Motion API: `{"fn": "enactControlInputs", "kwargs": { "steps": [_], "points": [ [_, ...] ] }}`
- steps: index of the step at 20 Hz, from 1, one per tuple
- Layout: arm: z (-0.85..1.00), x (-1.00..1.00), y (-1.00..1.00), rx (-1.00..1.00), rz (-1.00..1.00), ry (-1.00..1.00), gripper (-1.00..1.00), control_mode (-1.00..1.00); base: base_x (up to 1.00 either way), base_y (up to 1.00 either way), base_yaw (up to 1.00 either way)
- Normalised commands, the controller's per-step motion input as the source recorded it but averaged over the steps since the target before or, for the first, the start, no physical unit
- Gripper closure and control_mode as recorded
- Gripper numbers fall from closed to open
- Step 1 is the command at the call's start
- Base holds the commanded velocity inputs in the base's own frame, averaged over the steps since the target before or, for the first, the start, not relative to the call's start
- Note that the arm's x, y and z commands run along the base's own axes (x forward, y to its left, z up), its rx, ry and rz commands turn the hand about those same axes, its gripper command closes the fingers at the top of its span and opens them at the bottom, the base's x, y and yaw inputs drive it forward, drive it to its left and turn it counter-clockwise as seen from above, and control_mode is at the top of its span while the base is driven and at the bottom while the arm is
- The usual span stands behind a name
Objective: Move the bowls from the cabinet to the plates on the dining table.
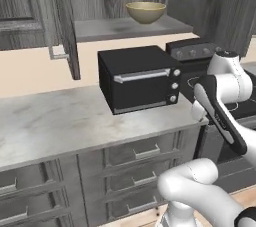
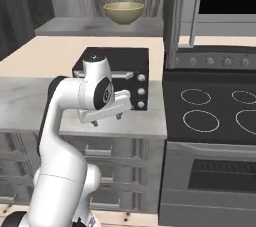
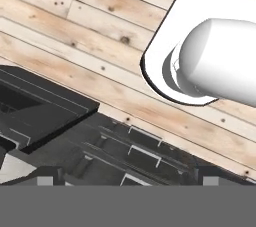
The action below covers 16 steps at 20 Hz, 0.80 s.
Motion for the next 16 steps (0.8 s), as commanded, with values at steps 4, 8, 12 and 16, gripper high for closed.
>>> {"fn": "enactControlInputs", "kwargs": {
  "steps": [4,8,12,16],
  "points": [
    [0.0,0.0,0.0,0.0,0.0,0.0,-1.0,1.0,0.25,0.29,-0.18],
    [0.0,0.0,0.0,0.0,0.0,0.0,-1.0,1.0,0.34,0.04,-0.17],
    [0.0,0.0,0.0,0.0,0.0,0.0,-1.0,1.0,0.39,0.14,-0.16],
    [0.0,0.0,0.0,0.0,0.0,0.0,-1.0,1.0,0.43,0.22,-0.13]
  ]
}}
